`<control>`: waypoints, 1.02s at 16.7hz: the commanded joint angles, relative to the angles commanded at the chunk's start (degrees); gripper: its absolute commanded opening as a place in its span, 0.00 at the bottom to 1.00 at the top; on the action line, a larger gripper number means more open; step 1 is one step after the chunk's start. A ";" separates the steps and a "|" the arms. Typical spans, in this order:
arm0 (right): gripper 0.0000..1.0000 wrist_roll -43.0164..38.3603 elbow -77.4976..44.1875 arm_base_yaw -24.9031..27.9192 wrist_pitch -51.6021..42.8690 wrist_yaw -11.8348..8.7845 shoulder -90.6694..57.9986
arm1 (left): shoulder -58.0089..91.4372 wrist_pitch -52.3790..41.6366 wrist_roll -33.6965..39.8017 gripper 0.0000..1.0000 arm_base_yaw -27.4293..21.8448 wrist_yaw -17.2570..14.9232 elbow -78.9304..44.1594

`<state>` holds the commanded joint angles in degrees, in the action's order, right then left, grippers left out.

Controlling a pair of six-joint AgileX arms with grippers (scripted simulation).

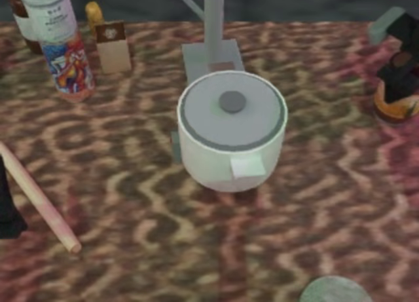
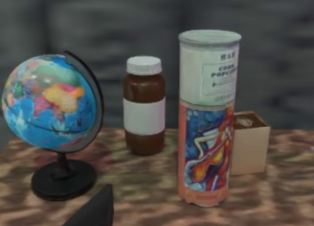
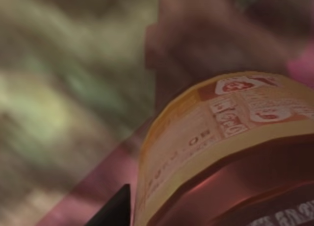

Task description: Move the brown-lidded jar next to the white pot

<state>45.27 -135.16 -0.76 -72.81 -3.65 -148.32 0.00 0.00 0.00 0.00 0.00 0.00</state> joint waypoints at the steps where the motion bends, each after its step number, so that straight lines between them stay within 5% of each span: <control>1: 0.00 -0.10 -0.01 -0.22 -0.03 -0.01 -0.01 | 0.00 0.00 0.00 1.00 0.00 0.00 0.00; 17: 0.00 0.07 28.75 0.51 -1.39 -0.35 30.10 | 0.00 0.00 0.00 1.00 0.00 0.00 0.00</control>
<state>45.34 -106.42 -0.25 -74.21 -4.00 -118.22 0.00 0.00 0.00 0.00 0.00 0.00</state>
